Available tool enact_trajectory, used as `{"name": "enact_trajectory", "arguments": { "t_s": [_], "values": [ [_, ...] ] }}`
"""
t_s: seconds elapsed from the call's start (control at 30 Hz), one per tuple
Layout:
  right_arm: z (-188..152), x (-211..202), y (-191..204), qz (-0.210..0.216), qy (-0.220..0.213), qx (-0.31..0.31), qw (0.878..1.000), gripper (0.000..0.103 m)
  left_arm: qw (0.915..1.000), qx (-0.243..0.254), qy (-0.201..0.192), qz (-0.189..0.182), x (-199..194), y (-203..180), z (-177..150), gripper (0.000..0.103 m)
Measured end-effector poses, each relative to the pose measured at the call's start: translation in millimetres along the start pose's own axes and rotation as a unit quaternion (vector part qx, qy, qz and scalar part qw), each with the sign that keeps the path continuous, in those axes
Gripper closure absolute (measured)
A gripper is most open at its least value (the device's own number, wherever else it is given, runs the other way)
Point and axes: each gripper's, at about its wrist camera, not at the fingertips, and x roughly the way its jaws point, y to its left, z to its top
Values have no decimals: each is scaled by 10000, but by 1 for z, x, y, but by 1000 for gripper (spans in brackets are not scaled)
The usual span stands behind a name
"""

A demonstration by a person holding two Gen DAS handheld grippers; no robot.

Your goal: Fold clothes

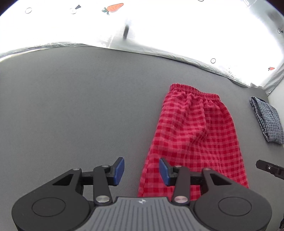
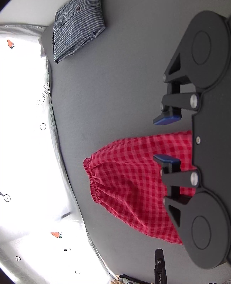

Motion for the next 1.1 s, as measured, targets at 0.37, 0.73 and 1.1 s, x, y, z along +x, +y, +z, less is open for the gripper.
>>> {"name": "enact_trajectory", "arguments": {
  "t_s": [0.37, 0.73, 1.1],
  "values": [
    [103, 122, 12, 606, 231, 449, 9969, 91, 9972, 741, 82, -12, 91, -49, 64, 58],
    [123, 167, 26, 306, 416, -258, 9983, 92, 9988, 416, 48, 258, 101, -38, 60, 58],
    [12, 51, -30, 290, 613, 416, 9968, 59, 9996, -63, 72, 273, 19, -16, -4, 54]
  ]
}}
